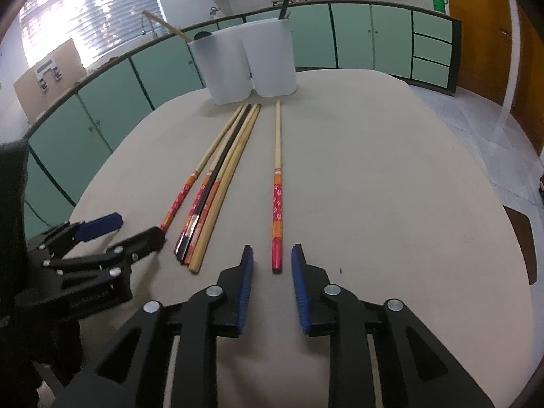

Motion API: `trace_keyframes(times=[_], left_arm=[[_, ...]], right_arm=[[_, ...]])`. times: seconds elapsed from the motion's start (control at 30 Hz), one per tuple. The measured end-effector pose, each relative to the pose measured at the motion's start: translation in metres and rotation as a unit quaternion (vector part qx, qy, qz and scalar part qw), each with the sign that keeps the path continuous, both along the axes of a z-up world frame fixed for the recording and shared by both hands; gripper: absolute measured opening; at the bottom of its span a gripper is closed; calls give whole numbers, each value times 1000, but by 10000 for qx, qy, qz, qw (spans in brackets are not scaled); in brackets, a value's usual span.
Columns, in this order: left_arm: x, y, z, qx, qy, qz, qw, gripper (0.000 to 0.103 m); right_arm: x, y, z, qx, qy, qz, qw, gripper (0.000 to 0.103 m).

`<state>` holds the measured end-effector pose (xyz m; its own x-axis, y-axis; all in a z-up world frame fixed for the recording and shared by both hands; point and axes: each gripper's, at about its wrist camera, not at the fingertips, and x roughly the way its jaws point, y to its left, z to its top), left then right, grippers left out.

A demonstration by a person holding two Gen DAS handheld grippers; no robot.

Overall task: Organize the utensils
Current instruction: 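Grasp another red-patterned chopstick with the left gripper while the right gripper holds its own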

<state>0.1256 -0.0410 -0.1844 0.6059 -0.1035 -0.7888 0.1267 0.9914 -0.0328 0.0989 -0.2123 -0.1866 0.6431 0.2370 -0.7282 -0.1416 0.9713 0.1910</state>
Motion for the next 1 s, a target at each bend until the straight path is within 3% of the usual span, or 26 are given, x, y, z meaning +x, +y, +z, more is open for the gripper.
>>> trace_keyframes(times=[0.17,0.37,0.5,0.53,0.73,1.0], left_arm=[[2,-3,0,13,-8,-12,10000,71],[1,-6,0,-65,-35,-53,10000,53],[0,-14,1,-85,-49,-138,9999,36],[0,-16,1,-89,-50,-172,9998,28],[-1,-22,1,-121,-59,-243,9996,9],[-3,-15,6,-227,-100,-205,9995,6]], right_arm=[[1,1,-1,-48,-1,-39,10000,23],[5,4,-1,-149,7,-43,9999,17],[6,4,-2,-148,13,-17,9999,7],[6,4,-2,-139,13,-15,9999,7],[4,0,-2,8,17,-22,10000,6],[1,-3,3,71,-84,-53,9999,6]])
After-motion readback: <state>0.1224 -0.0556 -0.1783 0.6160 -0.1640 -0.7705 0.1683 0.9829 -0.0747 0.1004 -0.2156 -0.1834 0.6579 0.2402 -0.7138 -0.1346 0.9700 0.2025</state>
